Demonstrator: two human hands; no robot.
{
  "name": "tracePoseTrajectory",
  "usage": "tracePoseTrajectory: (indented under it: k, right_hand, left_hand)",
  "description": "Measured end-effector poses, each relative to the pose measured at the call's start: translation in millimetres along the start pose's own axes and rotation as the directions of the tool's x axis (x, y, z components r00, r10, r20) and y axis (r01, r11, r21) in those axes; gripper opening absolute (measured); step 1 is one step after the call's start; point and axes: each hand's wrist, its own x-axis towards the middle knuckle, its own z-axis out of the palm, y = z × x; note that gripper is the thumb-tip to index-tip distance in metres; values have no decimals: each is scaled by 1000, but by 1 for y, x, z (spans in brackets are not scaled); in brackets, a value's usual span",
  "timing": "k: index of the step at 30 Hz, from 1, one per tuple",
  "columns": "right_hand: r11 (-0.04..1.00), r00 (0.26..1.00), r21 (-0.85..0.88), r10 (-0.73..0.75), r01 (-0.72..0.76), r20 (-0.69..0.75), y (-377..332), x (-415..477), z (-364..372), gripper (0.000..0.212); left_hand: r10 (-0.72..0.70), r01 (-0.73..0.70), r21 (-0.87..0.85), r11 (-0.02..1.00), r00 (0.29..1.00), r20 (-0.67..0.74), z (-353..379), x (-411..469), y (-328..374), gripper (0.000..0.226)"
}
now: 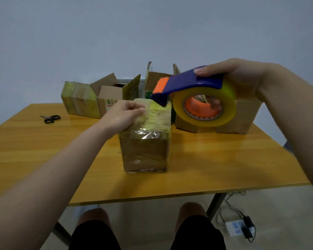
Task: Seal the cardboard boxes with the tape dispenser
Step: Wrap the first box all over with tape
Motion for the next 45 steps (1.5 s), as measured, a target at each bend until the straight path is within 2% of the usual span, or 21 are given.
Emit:
tracePoseTrajectory:
  k: [3,6,8,10,12,14,16,19,21,22,25,27,30,34,36,39,45]
  right_hand:
    - [969,974,156,-165,190,-157,13,27,15,45]
    - [913,906,201,-281,354,-317,27,63,38,41]
    - [889,858,171,-335,425,-390,36,85,52,41]
    - [862,816,157,-376,482,-439,44,104,68,42]
    - [828,783,175,-404,533,-473,53,120,81,48]
    - [797,753,195,-415,572,-511,61,130,88,55]
    - [781,740,199,-431,593,-516,65,135,91,56]
    - [758,719,186,-466,625,-516,69,136,96,49]
    - [740,701,196,-466,644,-540,70,136,99,41]
    - [736,699,205,-459,645,-549,71,135,99,38]
    - [740,717,218,-463,636,-521,71,134,95,44]
    - [743,716,204,-475,638,-512,73,135,94,52]
    - [733,679,174,-478,658,-557,75,138,99,53]
    - [707,646,177,-476,685,-597,76,139,101,52]
    - [696,639,189,-472,693,-607,77,138,102,52]
    - [688,639,211,-455,694,-620,77,138,104,52]
    - [684,637,221,-442,695,-632,78,139,104,47]
  left_hand:
    - [107,-99,59,993,981,-160,12,-11,-12,24]
    - [293,-195,300,934,898,-327,22,-15,-18,36]
    - [448,-243,493,836,820,-356,25,-16,-21,46]
    - [569,-268,610,746,731,-376,25,-18,-25,51]
    - [666,-343,644,684,654,-360,27,-18,-32,55]
    - [722,-442,620,649,615,-318,24,-18,-39,52]
    - [726,-483,593,644,630,-276,18,-17,-40,48]
    - [623,-376,635,675,752,-216,16,-20,-24,56]
    - [586,-340,683,646,795,-157,20,-20,-12,69]
    - [602,-384,678,627,791,-108,21,-19,-9,73]
    - [709,-595,584,552,704,48,16,-14,-13,65]
    - [728,-644,547,535,680,88,11,-12,-18,59]
    - [754,-650,582,489,650,93,13,-12,-20,53]
    - [749,-625,637,451,654,111,17,-18,-14,48]
    - [785,-648,639,413,610,111,24,-21,-13,37]
    - [813,-666,591,455,581,28,38,-25,-12,27]
    - [784,-647,565,513,620,-2,38,-21,-9,34]
